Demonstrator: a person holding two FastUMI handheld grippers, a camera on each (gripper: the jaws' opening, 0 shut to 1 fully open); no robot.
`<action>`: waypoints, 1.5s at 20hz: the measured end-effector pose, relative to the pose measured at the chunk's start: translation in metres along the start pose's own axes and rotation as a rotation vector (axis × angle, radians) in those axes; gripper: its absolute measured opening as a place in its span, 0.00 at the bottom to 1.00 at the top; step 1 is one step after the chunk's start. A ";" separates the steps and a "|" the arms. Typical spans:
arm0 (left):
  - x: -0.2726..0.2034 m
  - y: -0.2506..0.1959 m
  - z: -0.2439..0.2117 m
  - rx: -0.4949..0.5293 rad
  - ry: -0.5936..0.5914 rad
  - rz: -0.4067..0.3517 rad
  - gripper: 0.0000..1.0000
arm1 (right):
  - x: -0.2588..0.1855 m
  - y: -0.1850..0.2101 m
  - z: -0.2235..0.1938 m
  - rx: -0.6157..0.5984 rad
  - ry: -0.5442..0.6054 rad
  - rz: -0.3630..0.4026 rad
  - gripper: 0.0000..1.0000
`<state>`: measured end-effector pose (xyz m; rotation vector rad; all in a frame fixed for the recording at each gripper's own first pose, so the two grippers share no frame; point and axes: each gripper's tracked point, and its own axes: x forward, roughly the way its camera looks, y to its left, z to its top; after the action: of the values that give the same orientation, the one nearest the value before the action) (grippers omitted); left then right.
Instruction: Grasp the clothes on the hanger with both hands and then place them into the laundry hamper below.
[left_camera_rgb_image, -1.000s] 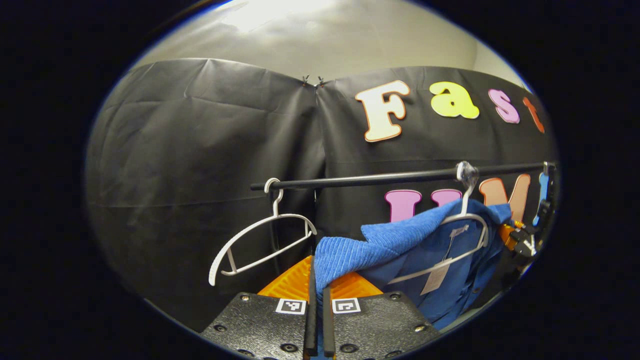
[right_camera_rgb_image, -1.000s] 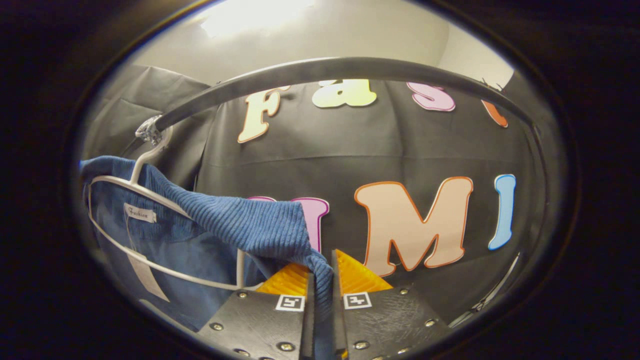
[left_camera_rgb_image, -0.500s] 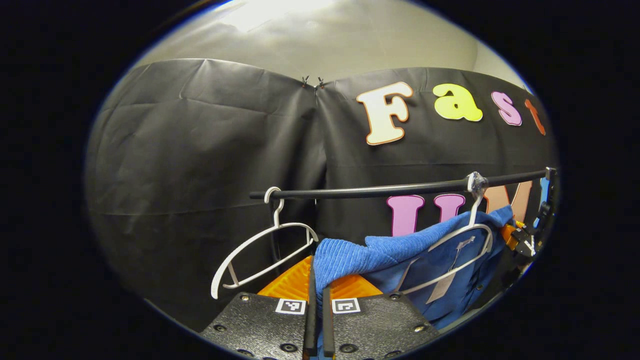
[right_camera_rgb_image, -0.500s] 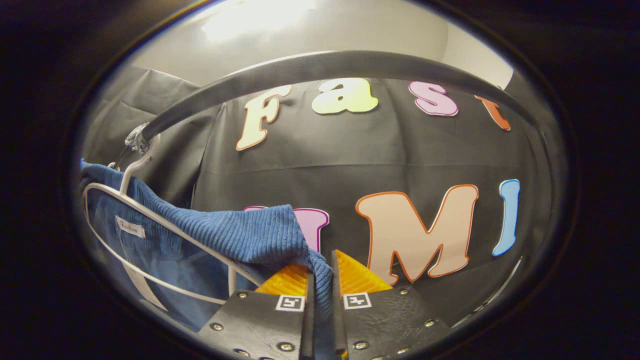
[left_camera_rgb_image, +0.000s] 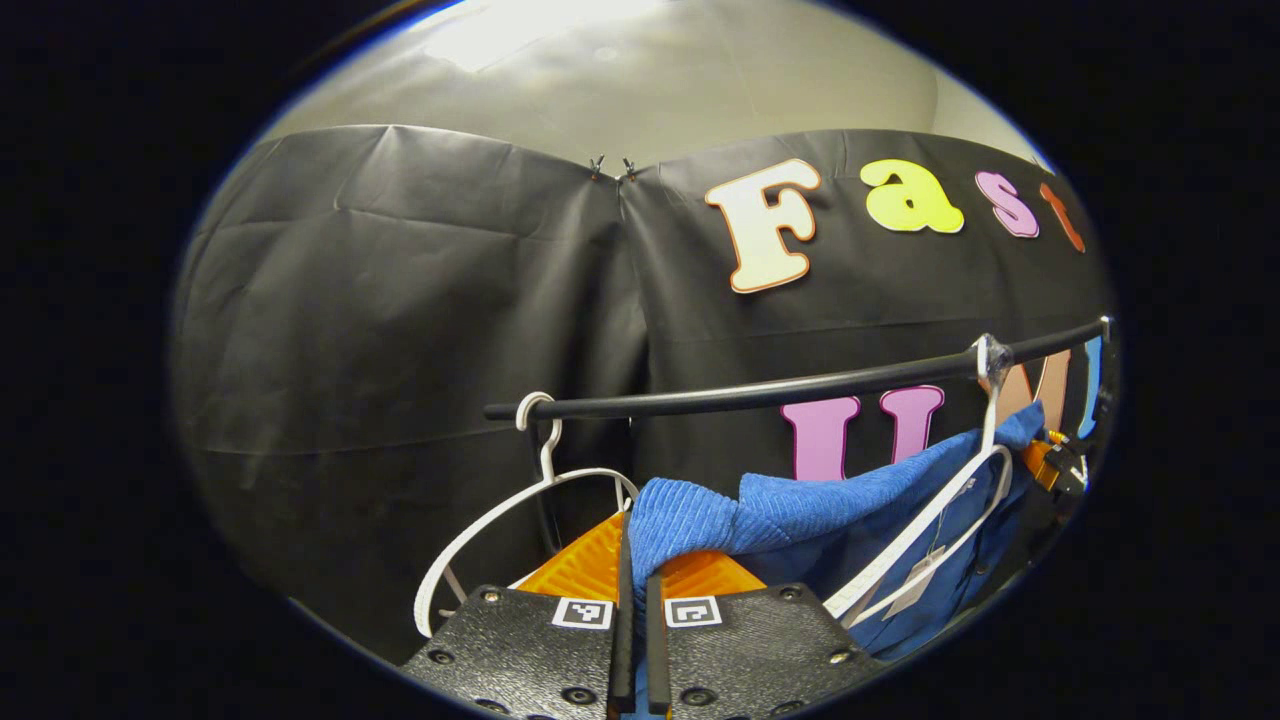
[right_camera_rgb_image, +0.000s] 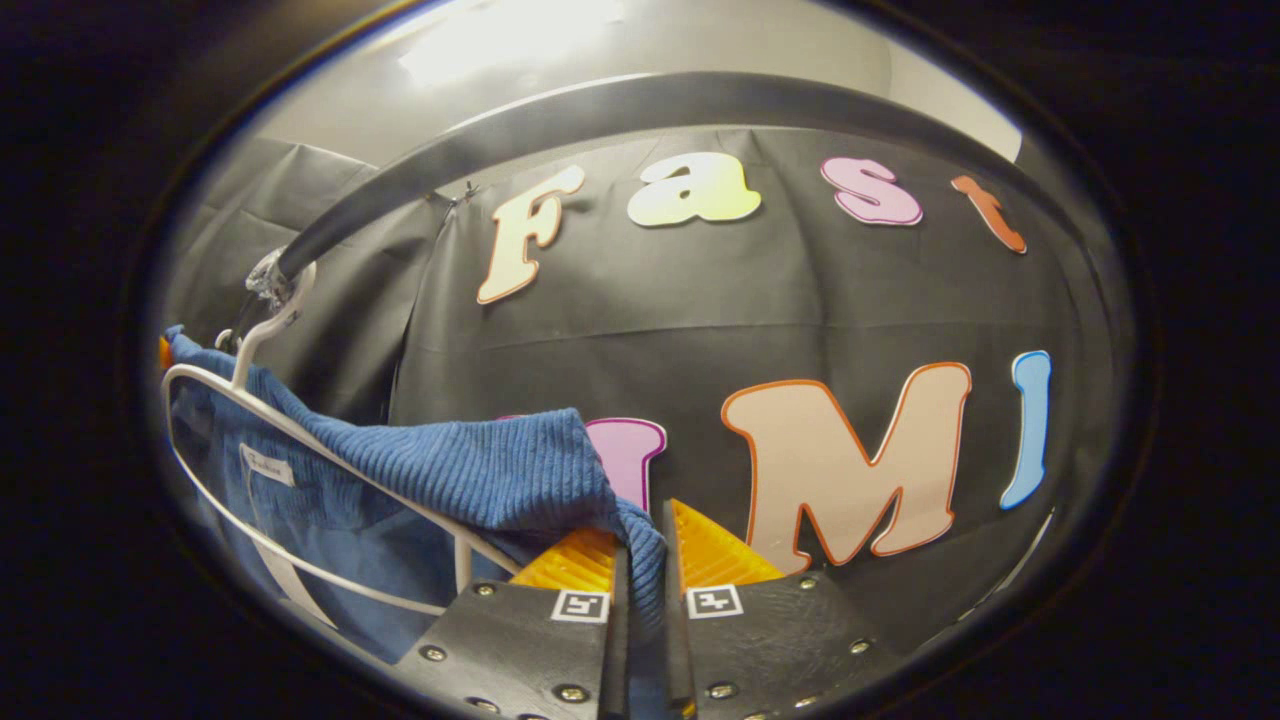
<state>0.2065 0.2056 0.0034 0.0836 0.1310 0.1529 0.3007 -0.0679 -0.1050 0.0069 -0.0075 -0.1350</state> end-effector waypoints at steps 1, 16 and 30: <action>0.003 -0.001 -0.004 0.000 0.001 -0.004 0.05 | 0.001 -0.001 -0.001 -0.002 0.003 0.000 0.13; 0.016 -0.020 -0.064 -0.100 0.017 -0.178 0.05 | 0.015 -0.008 -0.030 -0.036 0.041 -0.037 0.14; 0.018 -0.037 -0.100 -0.209 0.031 -0.236 0.03 | 0.025 -0.016 -0.058 -0.009 0.087 -0.079 0.14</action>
<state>0.2162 0.1793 -0.1012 -0.1426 0.1540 -0.0682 0.3239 -0.0864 -0.1633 0.0043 0.0804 -0.2135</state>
